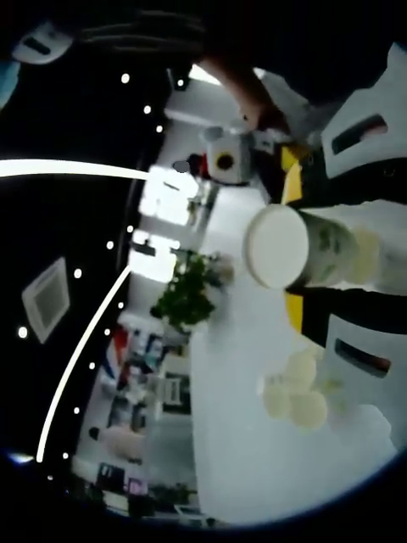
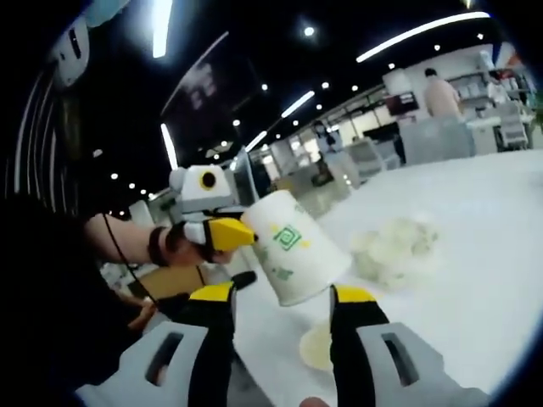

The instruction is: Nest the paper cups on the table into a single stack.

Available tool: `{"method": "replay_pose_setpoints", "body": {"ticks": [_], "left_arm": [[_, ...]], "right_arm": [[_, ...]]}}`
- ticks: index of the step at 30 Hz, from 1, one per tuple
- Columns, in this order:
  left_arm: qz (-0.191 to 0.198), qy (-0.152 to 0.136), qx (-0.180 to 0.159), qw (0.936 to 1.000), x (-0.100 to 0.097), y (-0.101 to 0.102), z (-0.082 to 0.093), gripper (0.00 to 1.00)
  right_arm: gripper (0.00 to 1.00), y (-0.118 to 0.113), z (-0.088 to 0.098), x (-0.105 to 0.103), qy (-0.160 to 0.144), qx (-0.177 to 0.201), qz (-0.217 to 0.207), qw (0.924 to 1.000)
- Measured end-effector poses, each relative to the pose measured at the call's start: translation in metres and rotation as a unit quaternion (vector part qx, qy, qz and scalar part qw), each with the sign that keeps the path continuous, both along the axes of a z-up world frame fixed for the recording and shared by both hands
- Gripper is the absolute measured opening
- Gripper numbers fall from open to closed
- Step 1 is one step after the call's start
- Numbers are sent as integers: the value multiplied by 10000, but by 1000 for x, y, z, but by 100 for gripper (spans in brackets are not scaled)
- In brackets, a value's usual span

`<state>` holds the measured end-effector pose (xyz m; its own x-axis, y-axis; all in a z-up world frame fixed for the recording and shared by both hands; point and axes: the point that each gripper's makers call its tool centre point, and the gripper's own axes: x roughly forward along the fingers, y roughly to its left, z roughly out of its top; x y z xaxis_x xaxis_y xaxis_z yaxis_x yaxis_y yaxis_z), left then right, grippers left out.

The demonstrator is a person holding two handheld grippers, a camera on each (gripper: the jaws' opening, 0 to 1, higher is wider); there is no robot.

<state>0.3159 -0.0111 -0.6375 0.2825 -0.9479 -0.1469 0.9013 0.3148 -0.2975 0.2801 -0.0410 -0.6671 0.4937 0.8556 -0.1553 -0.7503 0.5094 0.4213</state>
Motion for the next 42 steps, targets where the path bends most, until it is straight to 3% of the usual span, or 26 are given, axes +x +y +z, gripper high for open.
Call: {"method": "replay_pose_setpoints", "body": {"ticks": [21, 29, 42], "left_arm": [[-137, 90, -57, 9998, -5, -1, -2, 35], [-170, 153, -106, 9997, -7, 0, -2, 35], [-244, 169, -160, 9994, -12, 0, 0, 35]], "right_arm": [[21, -18, 9, 12, 489, 795, -294, 9952], [16, -21, 12, 14, 802, 1297, -380, 9876], [8, -23, 15, 12, 1010, 1605, -366, 9812]]}}
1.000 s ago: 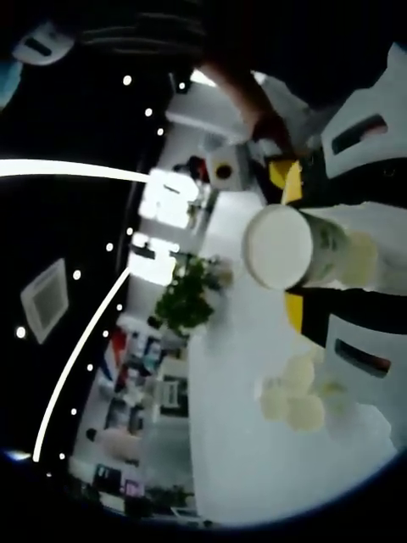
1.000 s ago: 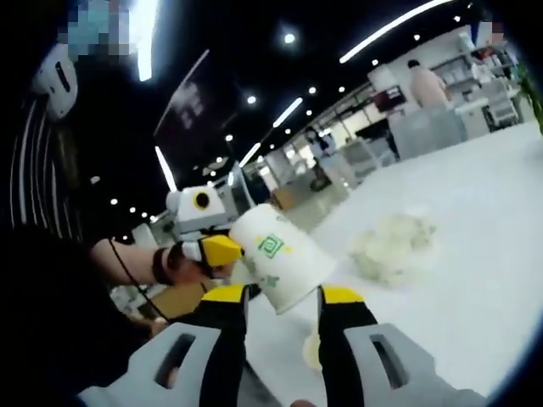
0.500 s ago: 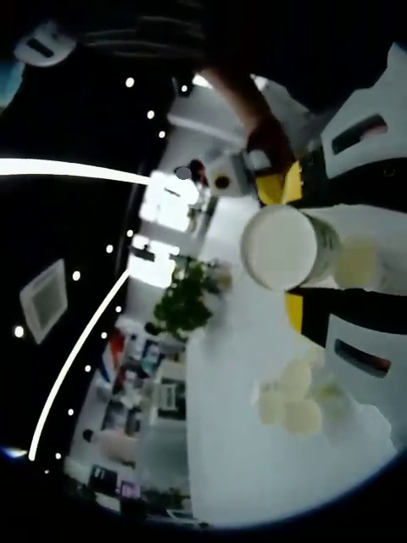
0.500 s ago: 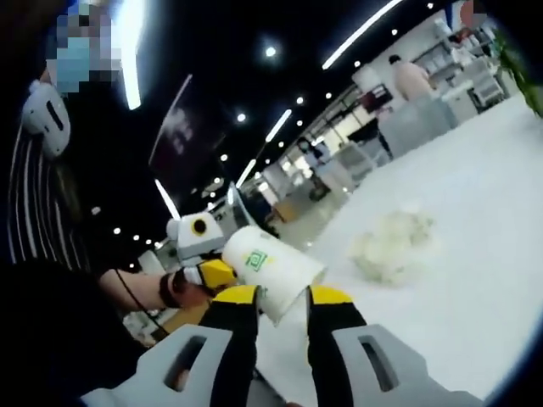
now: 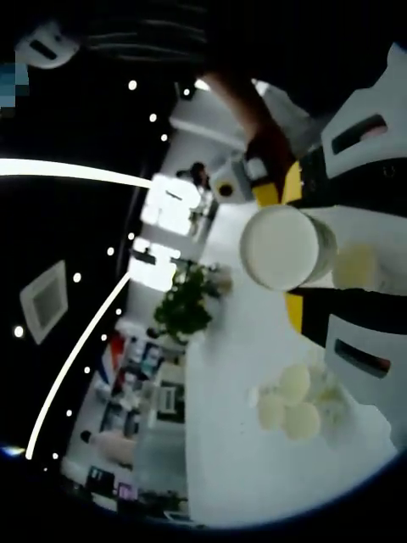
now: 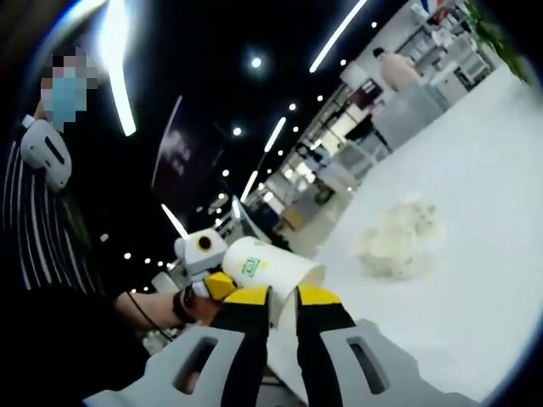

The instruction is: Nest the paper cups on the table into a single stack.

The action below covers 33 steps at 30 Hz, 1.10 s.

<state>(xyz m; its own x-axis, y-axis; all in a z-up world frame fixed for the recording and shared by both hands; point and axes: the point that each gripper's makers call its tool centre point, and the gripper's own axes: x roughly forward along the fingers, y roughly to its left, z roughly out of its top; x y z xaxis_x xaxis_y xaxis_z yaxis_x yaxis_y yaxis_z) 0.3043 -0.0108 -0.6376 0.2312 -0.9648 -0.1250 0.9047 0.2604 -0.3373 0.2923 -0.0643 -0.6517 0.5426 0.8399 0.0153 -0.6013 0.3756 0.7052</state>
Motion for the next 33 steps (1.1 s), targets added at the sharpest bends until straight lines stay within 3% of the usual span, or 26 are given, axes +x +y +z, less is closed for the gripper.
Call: {"method": "replay_pose_setpoints", "body": {"ticks": [14, 17, 25, 33], "left_arm": [[-97, -5, -136, 9999, -5, -1, 6, 35], [-124, 7, -151, 9998, -7, -2, 7, 35], [-271, -207, -61, 9994, -14, -5, 7, 36], [-280, -297, -12, 9992, -13, -8, 5, 37]], "right_arm": [[5, -2, 10, -4, 323, 793, 81, 9963], [4, -4, 12, -6, 578, 1147, 122, 9916], [0, -9, 22, -11, 888, 1777, 288, 9796], [0, -10, 24, -11, 1090, 1787, 350, 9772]]}}
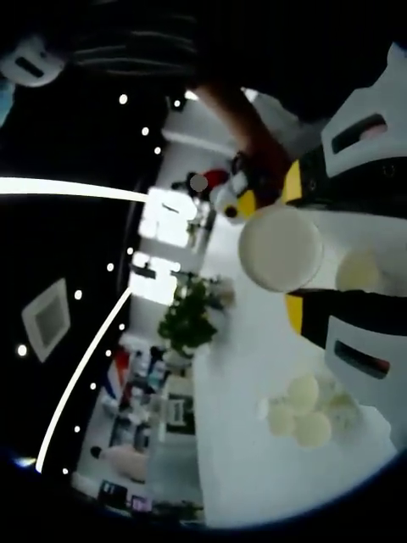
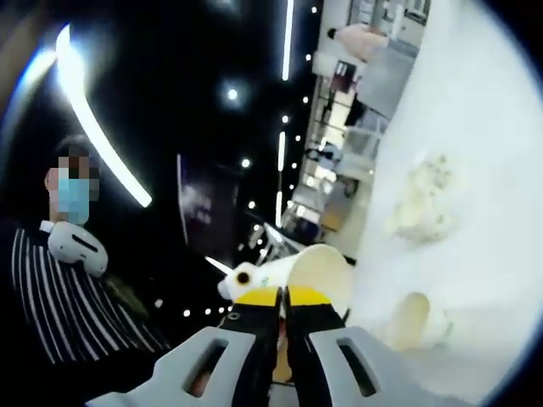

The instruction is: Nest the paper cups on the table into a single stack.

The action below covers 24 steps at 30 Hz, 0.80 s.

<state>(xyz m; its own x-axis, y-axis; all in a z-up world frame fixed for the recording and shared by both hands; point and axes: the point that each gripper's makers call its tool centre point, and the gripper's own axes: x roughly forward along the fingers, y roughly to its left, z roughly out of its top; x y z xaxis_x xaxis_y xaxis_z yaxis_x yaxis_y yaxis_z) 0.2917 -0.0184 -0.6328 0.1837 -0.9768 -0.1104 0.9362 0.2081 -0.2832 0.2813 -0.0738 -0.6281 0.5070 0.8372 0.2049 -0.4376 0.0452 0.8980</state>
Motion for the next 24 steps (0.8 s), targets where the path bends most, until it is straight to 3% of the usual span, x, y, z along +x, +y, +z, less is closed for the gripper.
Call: {"method": "replay_pose_setpoints", "body": {"ticks": [24], "left_arm": [[185, -223, 52, 9996, 4, 8, -4, 45]], "right_arm": [[0, 7, 1, 0, 5, -242, 154, 9996]]}}
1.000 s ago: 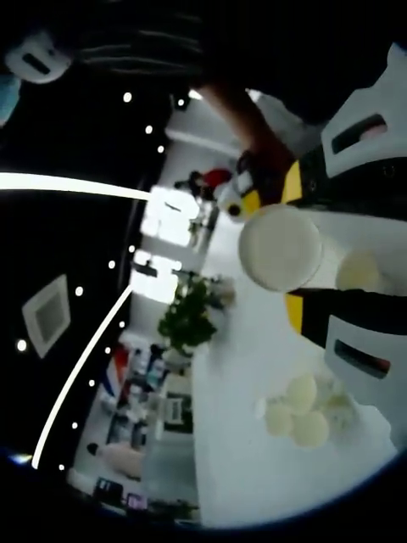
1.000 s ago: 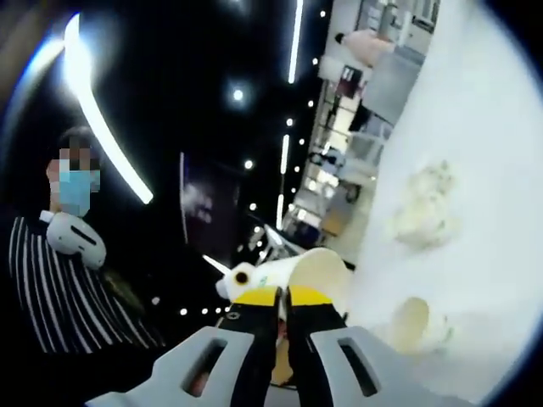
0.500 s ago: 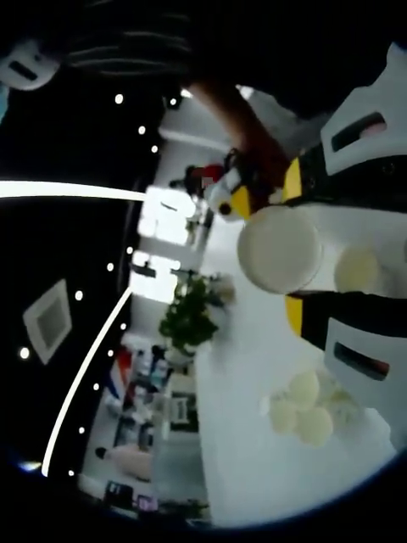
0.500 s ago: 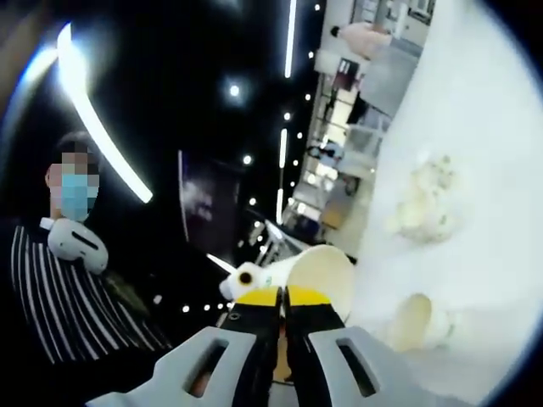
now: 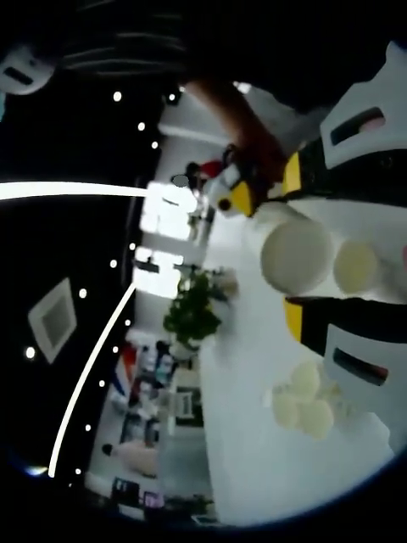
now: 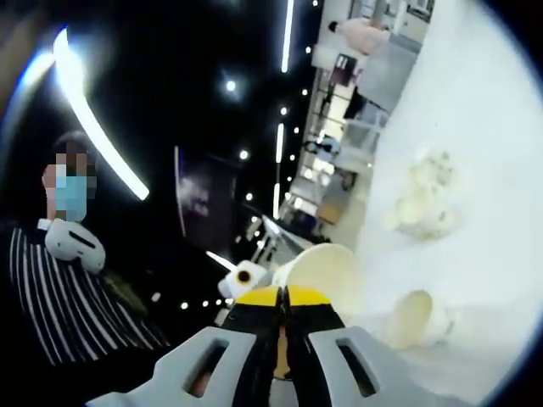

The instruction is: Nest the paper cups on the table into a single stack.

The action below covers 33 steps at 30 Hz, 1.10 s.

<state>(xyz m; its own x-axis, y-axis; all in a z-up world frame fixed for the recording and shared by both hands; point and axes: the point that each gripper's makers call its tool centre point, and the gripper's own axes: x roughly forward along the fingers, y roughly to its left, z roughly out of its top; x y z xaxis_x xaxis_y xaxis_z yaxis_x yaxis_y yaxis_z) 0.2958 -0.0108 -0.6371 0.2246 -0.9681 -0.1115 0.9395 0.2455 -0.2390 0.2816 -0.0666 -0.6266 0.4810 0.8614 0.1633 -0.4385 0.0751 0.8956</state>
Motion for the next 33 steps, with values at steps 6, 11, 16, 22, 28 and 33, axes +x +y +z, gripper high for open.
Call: {"method": "replay_pose_setpoints", "body": {"ticks": [6, 11, 16, 22, 28, 33], "left_arm": [[17, -45, 32, 10000, 0, -1, -3, 49], [106, -133, 88, 9998, 2, 0, -5, 56], [222, -195, 168, 9994, 6, 1, -7, 66], [249, -186, 224, 9993, 7, 3, -12, 70], [406, -143, 346, 9985, 10, 5, -18, 84], [636, -246, 363, 9970, 17, 10, -18, 90]], "right_arm": [[0, 2, 1, -2, -49, -82, 93, 9999], [0, 3, 2, -1, -52, -101, 87, 9999], [0, 1, 0, 1, -21, -106, 31, 9999], [0, 1, -3, 1, -37, -172, -11, 9998], [0, -2, -3, 3, -7, -163, -97, 9998], [0, -3, -3, 4, -3, -186, -136, 9997]]}}
